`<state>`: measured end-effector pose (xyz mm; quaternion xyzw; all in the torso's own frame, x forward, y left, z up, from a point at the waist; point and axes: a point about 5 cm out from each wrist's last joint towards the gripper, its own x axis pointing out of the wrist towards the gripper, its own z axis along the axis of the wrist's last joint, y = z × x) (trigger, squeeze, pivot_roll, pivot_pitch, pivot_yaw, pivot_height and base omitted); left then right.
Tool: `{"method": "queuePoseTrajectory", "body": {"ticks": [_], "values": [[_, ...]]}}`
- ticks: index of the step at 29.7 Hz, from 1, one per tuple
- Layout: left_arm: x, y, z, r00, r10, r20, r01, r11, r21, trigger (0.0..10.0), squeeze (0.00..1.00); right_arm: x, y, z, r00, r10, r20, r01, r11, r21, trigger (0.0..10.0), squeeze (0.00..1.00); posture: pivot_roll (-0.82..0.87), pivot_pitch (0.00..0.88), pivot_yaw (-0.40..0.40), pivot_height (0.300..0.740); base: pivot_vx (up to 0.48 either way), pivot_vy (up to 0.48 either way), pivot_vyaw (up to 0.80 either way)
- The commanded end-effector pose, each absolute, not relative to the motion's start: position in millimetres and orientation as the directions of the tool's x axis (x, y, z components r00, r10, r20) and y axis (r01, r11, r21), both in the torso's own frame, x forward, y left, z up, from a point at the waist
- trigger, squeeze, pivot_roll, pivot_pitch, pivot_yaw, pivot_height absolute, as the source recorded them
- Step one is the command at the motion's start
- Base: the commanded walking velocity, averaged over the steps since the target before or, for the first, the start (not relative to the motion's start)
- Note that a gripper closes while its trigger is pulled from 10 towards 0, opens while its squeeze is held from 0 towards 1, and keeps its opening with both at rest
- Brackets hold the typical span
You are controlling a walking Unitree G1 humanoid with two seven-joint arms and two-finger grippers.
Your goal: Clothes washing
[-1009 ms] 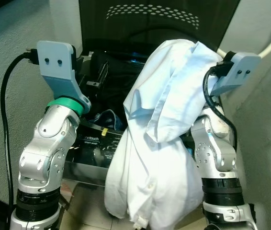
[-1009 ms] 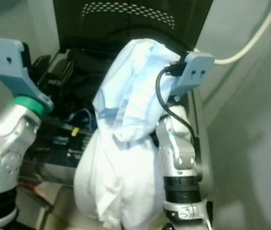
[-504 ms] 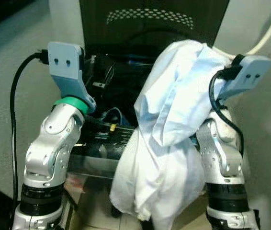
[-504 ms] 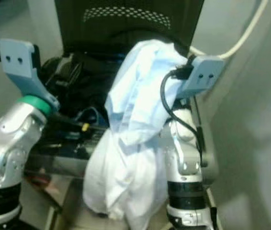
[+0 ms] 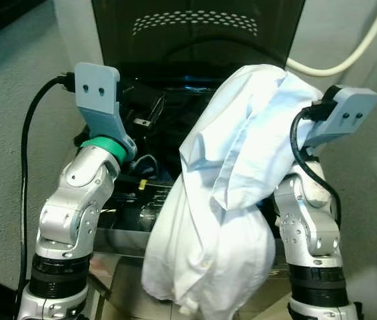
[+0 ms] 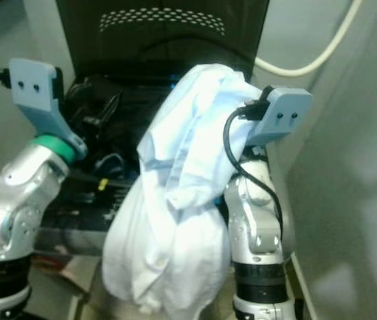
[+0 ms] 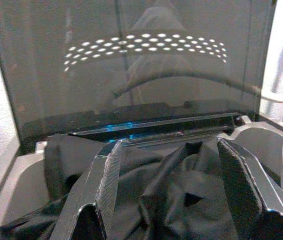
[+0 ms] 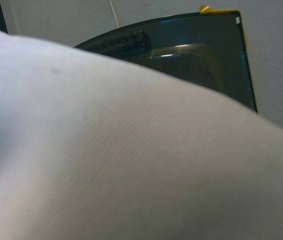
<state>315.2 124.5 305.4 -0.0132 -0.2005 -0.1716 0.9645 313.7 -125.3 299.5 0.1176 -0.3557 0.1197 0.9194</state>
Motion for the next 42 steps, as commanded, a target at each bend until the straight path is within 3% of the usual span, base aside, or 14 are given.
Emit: {"method": "queuePoseTrajectory", "body": {"ticks": [1,16,30,36,42], "values": [[316,126,306,0.859,-0.327,0.394,0.331,0.942,0.061,10.0,0.00,307,-121,303,0.698,0.145,0.701,-0.315,0.941,0.119,10.0,0.00,-0.13,0.082,0.122,0.724,0.000,0.000,0.00],[317,129,306,0.859,-0.316,0.403,0.305,0.948,0.092,10.0,0.00,311,-117,297,0.724,0.159,0.671,-0.322,0.938,0.126,10.0,0.00,-0.14,0.096,0.126,0.724,0.000,0.000,0.00],[321,134,318,0.830,-0.328,0.451,0.247,0.941,0.229,10.0,0.00,322,-124,286,0.788,0.155,0.595,-0.269,0.957,0.108,10.0,0.00,-0.15,0.088,0.136,0.724,0.000,0.000,0.00],[339,143,332,0.823,-0.301,0.481,0.195,0.946,0.257,10.0,0.00,326,-121,276,0.817,0.149,0.557,-0.243,0.965,0.098,10.0,0.00,-0.06,0.040,0.116,0.724,0.000,0.000,0.00],[363,127,366,0.765,-0.357,0.536,0.182,0.918,0.352,10.0,0.00,337,-129,292,0.789,0.116,0.603,-0.213,0.973,0.091,10.0,0.00,0.00,0.049,0.083,0.724,0.000,0.000,0.00]]}}
